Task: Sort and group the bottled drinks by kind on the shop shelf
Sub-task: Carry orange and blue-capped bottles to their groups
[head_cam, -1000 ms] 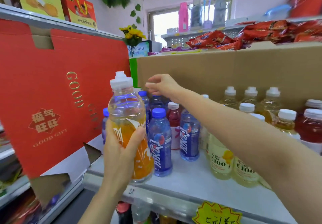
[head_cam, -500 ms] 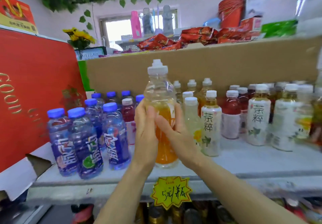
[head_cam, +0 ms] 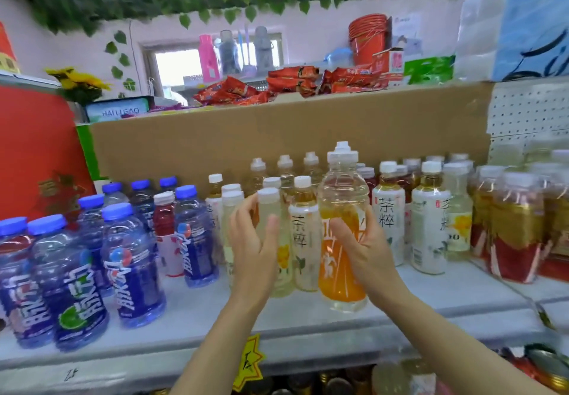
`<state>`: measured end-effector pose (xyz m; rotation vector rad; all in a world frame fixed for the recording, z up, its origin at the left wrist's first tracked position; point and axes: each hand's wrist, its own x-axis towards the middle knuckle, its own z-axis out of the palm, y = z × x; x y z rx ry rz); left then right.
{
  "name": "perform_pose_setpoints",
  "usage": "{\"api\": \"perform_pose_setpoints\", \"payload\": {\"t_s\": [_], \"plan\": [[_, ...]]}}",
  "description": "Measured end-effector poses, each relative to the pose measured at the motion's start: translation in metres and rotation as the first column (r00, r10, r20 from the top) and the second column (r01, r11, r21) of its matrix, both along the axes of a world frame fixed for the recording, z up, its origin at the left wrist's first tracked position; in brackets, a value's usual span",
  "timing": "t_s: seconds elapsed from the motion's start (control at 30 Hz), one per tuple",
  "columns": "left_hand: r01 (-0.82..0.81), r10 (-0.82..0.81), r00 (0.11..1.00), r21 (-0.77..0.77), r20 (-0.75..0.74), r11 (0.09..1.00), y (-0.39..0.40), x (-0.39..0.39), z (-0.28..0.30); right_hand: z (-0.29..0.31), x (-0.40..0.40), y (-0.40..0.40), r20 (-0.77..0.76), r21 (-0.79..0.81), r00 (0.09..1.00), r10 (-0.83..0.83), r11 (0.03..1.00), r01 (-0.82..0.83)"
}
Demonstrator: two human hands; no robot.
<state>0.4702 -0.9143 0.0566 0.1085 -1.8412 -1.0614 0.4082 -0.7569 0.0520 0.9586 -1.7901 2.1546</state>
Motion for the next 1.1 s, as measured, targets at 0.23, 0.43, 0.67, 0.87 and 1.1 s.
{"api": "perform_pose_setpoints", "payload": {"t_s": [0.23, 0.43, 0.67, 0.87, 1.1], "plan": [[-0.277, 0.252, 0.961, -0.413, -0.114, 0.868, 0.008, -0.049, 0.031, 0.005, -0.062, 0.033, -0.011, 0.061, 0.999, -0.050, 0.997, 0.050], [-0.260, 0.450, 0.887, -0.695, 0.101, 0.670, 0.008, -0.078, 0.040, 0.008, -0.104, 0.018, 0.038, 0.116, 0.999, 0.008, 0.993, -0.013], [-0.254, 0.488, 0.868, -0.764, 0.089, 0.593, 0.003, -0.077, 0.045, 0.009, -0.121, -0.031, 0.063, 0.129, 0.997, 0.048, 0.990, -0.056], [-0.281, 0.468, 0.883, -0.750, 0.043, 0.599, 0.006, -0.080, 0.038, -0.004, -0.146, -0.074, 0.086, 0.218, 0.996, 0.025, 0.975, -0.044], [-0.174, 0.526, 0.833, -0.820, 0.173, 0.545, 0.007, -0.076, 0.043, -0.019, -0.164, -0.096, 0.081, 0.242, 0.996, 0.022, 0.969, -0.041]]}}
